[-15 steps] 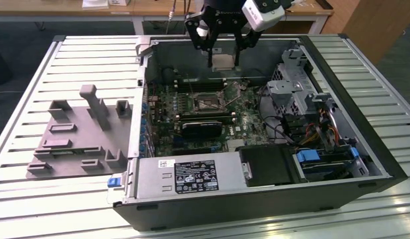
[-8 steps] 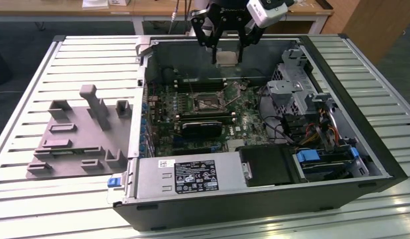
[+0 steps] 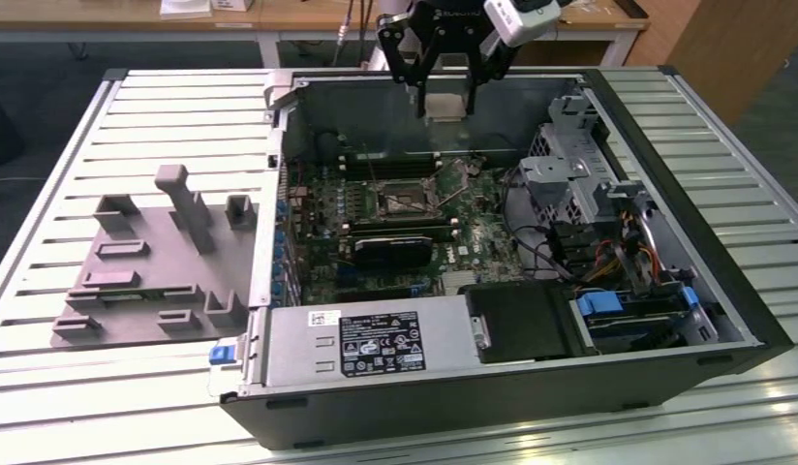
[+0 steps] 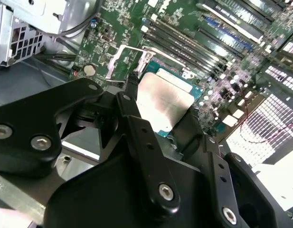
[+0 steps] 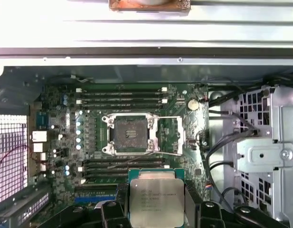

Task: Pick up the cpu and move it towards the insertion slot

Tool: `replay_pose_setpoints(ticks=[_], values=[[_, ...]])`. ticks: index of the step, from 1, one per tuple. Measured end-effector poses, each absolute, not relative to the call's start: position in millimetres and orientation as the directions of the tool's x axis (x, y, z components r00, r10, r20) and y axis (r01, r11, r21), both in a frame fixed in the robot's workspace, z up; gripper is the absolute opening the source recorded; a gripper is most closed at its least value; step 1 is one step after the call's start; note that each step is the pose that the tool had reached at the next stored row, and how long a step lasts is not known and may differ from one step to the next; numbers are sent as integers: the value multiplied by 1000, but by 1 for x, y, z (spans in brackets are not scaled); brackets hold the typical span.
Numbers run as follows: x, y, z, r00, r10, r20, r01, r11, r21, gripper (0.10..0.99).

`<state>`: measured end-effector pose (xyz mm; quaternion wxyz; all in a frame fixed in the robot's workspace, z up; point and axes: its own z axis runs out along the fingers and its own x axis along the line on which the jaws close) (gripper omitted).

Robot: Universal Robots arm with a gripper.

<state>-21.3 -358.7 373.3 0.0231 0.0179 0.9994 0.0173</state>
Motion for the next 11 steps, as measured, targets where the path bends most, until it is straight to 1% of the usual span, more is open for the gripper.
replay_pose_setpoints(ticks=[4, 11], values=[[-21, -353, 372, -998, 35, -46, 33, 999, 35, 545], [-21, -352, 372, -998, 34, -46, 32, 999, 35, 545]])
